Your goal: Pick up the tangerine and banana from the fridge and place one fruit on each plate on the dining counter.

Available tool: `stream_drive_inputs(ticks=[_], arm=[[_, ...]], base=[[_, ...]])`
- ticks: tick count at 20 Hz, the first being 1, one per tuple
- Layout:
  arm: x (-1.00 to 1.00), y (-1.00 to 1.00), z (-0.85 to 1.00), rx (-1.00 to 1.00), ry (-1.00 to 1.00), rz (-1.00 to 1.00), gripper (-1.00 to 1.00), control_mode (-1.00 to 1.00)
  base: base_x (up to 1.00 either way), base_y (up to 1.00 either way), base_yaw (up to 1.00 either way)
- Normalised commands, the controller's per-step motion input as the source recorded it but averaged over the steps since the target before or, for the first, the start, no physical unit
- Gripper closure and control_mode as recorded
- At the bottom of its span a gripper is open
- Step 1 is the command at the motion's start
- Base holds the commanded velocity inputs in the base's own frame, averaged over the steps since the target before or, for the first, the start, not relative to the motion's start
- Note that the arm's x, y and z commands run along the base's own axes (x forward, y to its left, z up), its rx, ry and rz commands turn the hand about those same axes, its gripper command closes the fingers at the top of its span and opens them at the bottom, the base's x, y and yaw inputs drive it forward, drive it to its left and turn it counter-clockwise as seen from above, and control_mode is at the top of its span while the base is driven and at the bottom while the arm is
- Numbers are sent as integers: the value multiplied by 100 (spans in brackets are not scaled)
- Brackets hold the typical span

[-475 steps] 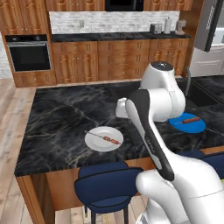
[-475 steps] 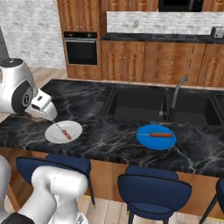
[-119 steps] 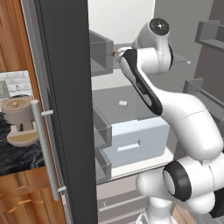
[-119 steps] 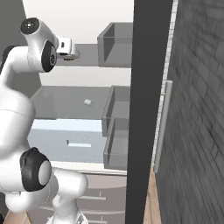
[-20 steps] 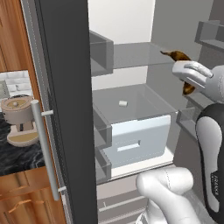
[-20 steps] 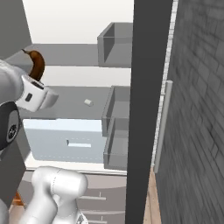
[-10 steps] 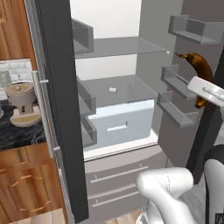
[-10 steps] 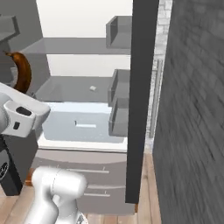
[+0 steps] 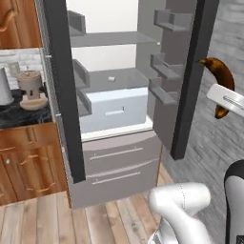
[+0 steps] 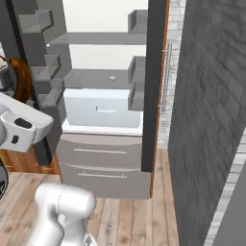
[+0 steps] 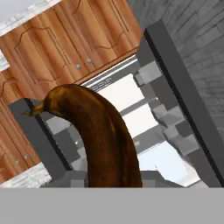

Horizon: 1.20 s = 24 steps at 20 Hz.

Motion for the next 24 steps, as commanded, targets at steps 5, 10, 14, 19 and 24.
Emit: stream_drive_inputs(ticks=[5,10,14,19,24], arm=[[0,0,0,0,0,0,100,100],[0,0,0,0,0,0,100,100],[0,0,0,0,0,0,100,100],[0,0,0,0,0,0,100,100],[0,0,0,0,0,0,100,100]], base=[[-100,0,24],[-100,0,25],[-100,0,23],[-100,0,20],[-100,4,18]])
